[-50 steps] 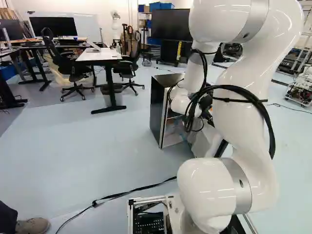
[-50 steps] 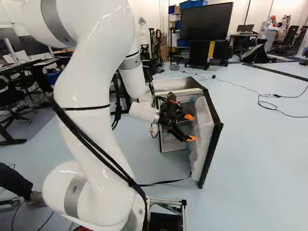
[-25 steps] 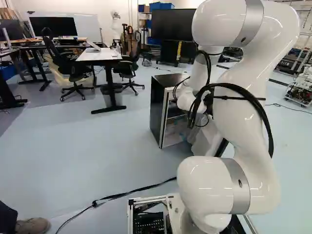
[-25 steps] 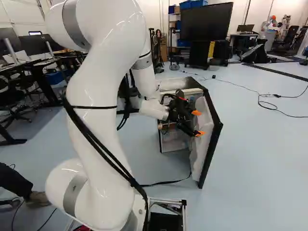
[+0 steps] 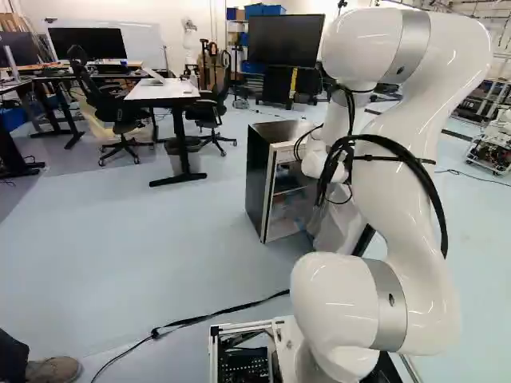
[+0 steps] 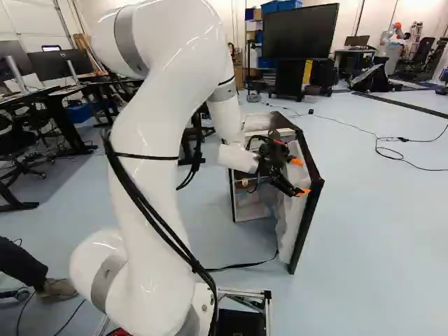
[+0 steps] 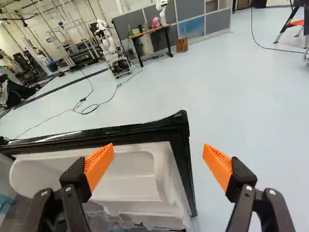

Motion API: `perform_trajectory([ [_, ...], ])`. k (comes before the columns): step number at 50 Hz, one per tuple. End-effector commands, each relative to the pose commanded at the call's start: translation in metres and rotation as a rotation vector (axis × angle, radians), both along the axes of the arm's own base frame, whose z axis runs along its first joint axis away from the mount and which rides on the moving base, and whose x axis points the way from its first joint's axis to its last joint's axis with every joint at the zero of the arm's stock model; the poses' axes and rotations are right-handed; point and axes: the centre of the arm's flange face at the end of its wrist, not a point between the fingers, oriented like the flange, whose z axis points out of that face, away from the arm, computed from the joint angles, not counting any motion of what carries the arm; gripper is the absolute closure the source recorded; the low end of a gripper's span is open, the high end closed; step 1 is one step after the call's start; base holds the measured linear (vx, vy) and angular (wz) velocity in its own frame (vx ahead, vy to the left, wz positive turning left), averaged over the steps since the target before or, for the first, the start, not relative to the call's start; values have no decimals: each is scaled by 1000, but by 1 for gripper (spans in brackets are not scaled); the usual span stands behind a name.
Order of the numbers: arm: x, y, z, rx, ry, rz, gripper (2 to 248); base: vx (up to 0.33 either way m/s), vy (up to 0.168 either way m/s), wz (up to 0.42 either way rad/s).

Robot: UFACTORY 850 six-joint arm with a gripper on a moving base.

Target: Open the fridge door

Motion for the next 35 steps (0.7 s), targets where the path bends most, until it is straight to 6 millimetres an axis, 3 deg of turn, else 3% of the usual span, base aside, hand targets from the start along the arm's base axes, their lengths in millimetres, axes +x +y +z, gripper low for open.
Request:
perform_trajectory([
  [35, 4, -70, -10, 77, -56, -160, 3, 0, 0, 0],
])
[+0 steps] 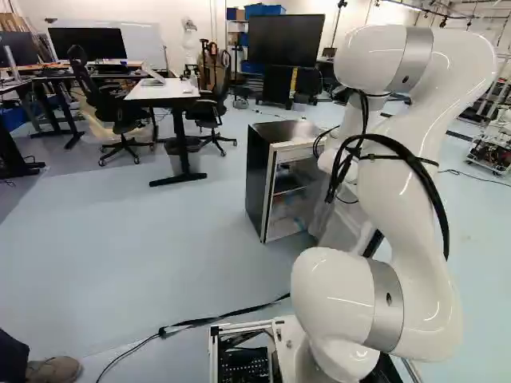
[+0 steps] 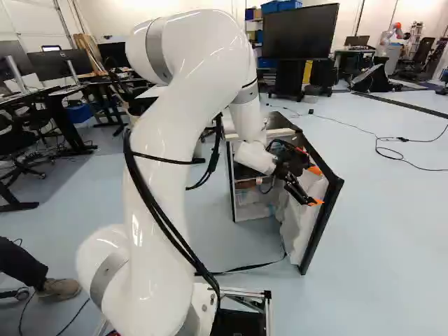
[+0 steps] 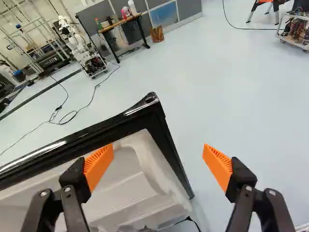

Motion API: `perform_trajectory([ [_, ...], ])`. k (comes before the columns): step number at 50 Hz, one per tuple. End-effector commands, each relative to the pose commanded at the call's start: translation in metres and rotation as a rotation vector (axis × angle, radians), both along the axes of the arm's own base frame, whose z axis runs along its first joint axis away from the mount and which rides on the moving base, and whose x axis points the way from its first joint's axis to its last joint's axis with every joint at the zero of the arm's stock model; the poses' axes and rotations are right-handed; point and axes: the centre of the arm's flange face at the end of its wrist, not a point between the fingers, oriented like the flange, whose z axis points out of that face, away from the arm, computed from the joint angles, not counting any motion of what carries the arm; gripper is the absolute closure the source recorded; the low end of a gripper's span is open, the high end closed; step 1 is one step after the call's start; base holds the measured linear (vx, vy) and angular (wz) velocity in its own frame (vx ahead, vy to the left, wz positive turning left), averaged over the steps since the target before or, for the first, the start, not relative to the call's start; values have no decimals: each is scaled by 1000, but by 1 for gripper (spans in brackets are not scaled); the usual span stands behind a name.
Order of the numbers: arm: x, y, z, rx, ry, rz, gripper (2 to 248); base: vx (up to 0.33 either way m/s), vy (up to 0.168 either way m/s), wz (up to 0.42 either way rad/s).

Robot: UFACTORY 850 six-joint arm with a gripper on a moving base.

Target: Open the fridge door

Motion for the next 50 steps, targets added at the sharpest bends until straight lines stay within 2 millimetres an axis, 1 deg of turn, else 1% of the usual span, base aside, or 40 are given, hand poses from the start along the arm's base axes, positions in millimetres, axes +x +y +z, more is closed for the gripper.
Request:
perform_trajectory([
  [37, 3, -78, -4, -27, -49, -120, 3, 0, 0, 0],
  [44, 2, -82, -4, -28, -51, -127, 3, 0, 0, 0],
  [50, -2, -76, -3, -24, -43, -121, 3, 0, 0, 0],
])
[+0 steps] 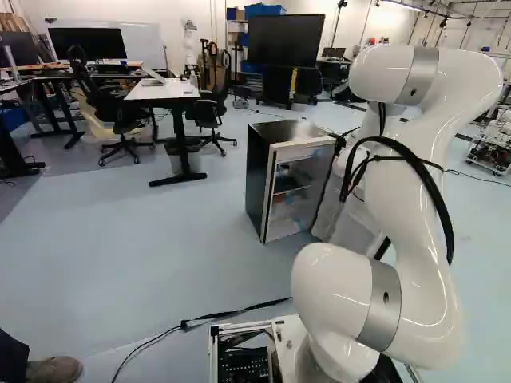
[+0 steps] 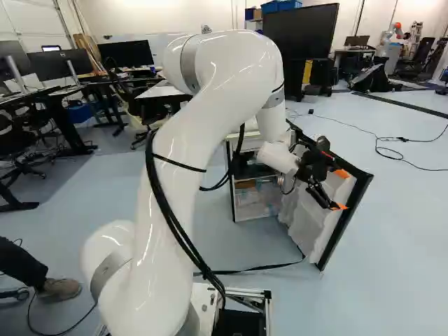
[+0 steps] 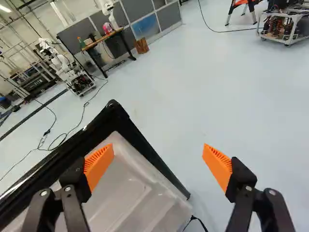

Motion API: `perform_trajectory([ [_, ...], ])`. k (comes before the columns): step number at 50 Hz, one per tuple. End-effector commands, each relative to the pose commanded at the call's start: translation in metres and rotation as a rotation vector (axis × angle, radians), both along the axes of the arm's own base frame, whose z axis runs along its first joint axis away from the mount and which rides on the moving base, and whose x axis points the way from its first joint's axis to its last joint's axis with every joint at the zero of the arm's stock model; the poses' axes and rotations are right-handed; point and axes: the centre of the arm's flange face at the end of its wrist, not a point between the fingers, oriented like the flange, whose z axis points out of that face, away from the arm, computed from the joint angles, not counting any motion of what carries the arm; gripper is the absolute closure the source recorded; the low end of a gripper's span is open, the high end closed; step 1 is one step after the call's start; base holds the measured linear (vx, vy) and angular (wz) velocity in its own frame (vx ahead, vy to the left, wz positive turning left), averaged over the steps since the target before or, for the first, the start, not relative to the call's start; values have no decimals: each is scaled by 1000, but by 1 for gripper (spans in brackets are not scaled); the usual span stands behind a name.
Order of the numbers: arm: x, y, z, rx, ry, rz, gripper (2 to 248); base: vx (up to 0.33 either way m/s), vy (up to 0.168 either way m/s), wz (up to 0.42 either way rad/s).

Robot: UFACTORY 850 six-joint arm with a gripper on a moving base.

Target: Open the fridge door

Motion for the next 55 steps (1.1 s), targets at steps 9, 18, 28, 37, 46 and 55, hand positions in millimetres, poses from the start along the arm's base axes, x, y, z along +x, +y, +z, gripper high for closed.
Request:
perform_trajectory([
  [9, -8, 17, 1, 9, 17, 21, 3, 0, 0, 0],
  [18, -15, 34, 3, 11, 40, 69, 3, 0, 0, 0],
  [28, -21, 54, 6, 6, 68, 142, 3, 0, 0, 0],
  [37, -26, 72, 9, 0, 92, 217, 3, 0, 0, 0],
  [46, -31, 90, 11, -9, 116, 295, 3, 0, 0, 0],
  [55, -37, 107, 14, -18, 138, 376, 3, 0, 0, 0],
])
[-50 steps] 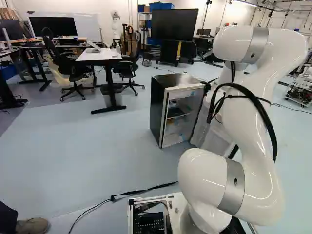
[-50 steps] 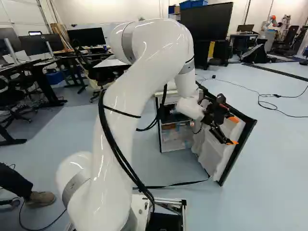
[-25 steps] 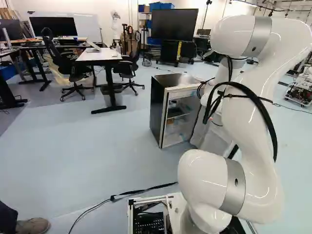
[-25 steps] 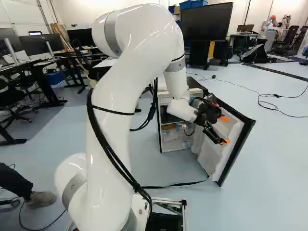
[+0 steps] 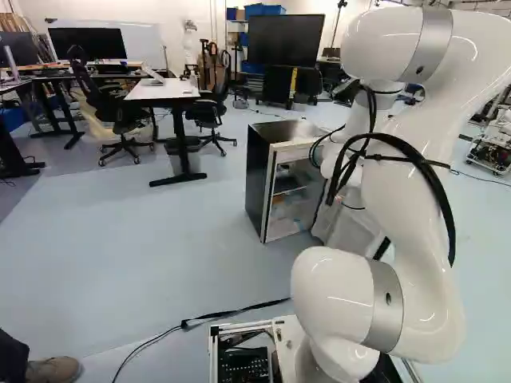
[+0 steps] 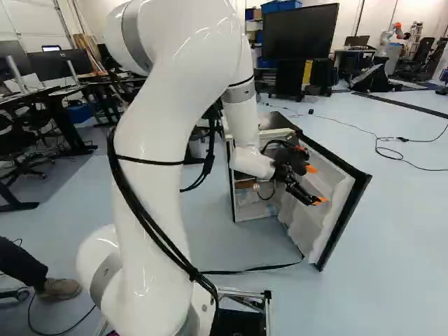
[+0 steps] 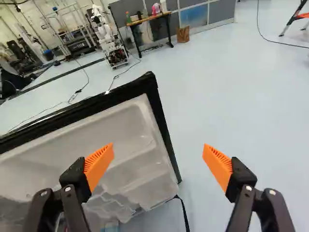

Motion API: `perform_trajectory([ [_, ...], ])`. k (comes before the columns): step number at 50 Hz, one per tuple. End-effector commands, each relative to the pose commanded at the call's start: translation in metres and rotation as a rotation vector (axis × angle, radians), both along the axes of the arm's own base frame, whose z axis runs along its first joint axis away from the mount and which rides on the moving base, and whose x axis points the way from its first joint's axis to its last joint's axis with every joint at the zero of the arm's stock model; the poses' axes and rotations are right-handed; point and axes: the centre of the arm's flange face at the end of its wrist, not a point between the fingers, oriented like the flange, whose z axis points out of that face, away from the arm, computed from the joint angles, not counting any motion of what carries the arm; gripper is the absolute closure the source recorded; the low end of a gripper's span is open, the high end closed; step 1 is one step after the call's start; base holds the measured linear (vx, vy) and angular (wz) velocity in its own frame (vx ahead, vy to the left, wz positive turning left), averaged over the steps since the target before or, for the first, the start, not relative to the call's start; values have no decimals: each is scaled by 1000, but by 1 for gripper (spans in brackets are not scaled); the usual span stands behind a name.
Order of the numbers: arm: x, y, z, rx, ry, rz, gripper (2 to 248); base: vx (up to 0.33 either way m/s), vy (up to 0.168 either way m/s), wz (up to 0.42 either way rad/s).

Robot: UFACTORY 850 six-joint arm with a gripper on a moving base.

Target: Open the fridge door

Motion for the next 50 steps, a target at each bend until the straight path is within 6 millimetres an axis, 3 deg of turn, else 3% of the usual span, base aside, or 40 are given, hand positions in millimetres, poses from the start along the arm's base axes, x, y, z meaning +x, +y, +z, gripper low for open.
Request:
perform_trajectory([
  [38, -25, 76, 10, -37, 73, 361, 3, 0, 0, 0],
  [50, -27, 83, 11, -44, 80, 412, 3, 0, 0, 0],
])
